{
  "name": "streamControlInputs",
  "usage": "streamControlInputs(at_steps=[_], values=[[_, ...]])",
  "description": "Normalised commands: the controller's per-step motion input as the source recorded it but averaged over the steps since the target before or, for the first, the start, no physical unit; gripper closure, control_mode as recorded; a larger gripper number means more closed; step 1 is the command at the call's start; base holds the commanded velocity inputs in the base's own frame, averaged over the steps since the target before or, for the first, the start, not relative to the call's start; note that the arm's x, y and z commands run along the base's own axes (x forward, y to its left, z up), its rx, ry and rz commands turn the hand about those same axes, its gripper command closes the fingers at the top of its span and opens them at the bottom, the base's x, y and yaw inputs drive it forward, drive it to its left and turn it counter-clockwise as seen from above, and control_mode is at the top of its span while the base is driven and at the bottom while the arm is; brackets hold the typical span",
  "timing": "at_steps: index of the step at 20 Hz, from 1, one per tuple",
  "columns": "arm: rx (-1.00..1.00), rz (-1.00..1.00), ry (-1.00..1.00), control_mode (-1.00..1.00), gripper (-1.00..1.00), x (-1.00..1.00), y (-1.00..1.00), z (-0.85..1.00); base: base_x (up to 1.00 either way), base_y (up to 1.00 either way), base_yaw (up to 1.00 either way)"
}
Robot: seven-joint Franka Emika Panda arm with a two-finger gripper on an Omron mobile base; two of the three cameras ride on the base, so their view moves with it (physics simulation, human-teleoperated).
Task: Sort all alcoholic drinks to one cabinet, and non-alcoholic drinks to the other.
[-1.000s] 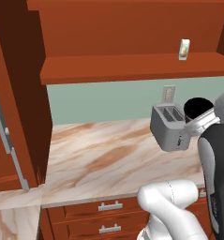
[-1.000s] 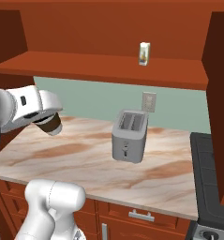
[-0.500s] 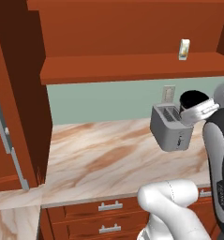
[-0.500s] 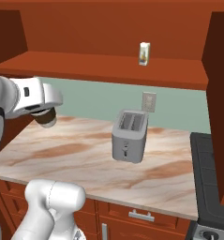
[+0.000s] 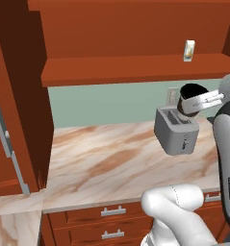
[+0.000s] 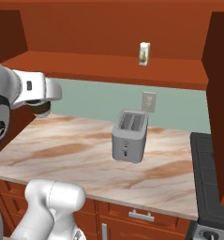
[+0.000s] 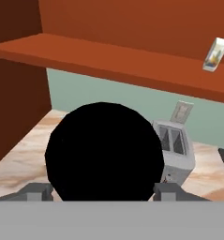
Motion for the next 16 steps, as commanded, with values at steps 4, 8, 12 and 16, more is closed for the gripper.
streamControlInputs(at_steps=[4, 8, 12, 16], values=[[0.1, -0.01, -0.01, -1.0, 1.0, 0.24, 0.19, 0.14, 0.0, 0.0, 0.0], [0.06, -0.04, -0.02, -1.0, 1.0, 0.27, 0.2, 0.07, 0.0, 0.0, 0.0], [0.04, -0.08, -0.01, -1.0, 1.0, 0.25, 0.17, 0.01, 0.0, 0.0, 0.0], [0.03, -0.09, -0.02, -1.0, 1.0, 0.22, 0.13, 0.0, 0.0, 0.0, 0.0]])
